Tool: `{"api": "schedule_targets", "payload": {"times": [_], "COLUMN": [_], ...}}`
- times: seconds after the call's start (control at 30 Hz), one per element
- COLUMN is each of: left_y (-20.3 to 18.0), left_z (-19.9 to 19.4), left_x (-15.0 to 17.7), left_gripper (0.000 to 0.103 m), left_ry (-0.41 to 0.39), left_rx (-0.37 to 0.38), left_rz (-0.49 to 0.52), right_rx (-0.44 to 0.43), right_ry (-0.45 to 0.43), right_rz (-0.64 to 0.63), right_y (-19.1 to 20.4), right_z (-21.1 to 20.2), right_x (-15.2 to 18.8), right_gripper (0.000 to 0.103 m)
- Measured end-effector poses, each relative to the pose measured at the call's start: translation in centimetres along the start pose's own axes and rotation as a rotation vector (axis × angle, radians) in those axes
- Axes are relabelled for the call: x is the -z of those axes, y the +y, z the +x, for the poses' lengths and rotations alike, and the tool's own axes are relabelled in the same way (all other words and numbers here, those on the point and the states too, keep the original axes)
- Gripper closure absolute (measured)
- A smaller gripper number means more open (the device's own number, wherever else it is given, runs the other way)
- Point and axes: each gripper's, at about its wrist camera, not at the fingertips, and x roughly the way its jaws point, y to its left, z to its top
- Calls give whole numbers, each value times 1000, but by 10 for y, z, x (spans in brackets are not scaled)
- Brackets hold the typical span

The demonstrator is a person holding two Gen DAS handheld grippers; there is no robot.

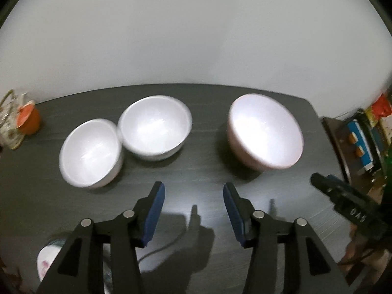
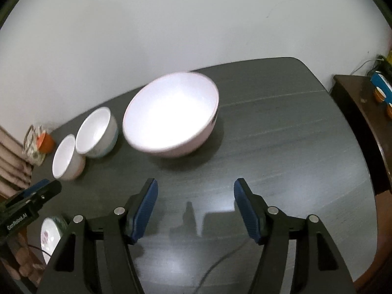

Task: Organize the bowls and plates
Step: 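Move both tools toward the large pink bowl, then close the left tool on the pink bowl rim while the right tool grips it too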

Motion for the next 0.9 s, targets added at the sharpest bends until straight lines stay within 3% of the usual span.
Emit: {"api": "schedule_targets", "payload": {"times": [0.17, 0.4, 0.8, 0.87, 0.9], "left_y": [-19, -19, -18, -16, -15], "left_z": [26, 67, 112, 114, 115], "left_x": [-29, -50, -55, -54, -53], "left_gripper": [52, 52, 52, 57, 67], "left_ry": [41, 93, 159, 161, 160], "left_rx": [58, 70, 63, 59, 68], "left_rz": [-48, -128, -177, -180, -179], "right_rx": [7, 6, 44, 46, 46], "right_ry": [3, 44, 102, 104, 104], "right_rz": [21, 79, 103, 100, 94], "right_y": [-6, -15, -18, -17, -15], "right_z": [12, 41, 86, 89, 91], "right_x": [-23, -45, -61, -62, -62], "right_gripper": [41, 41, 41, 42, 44]}}
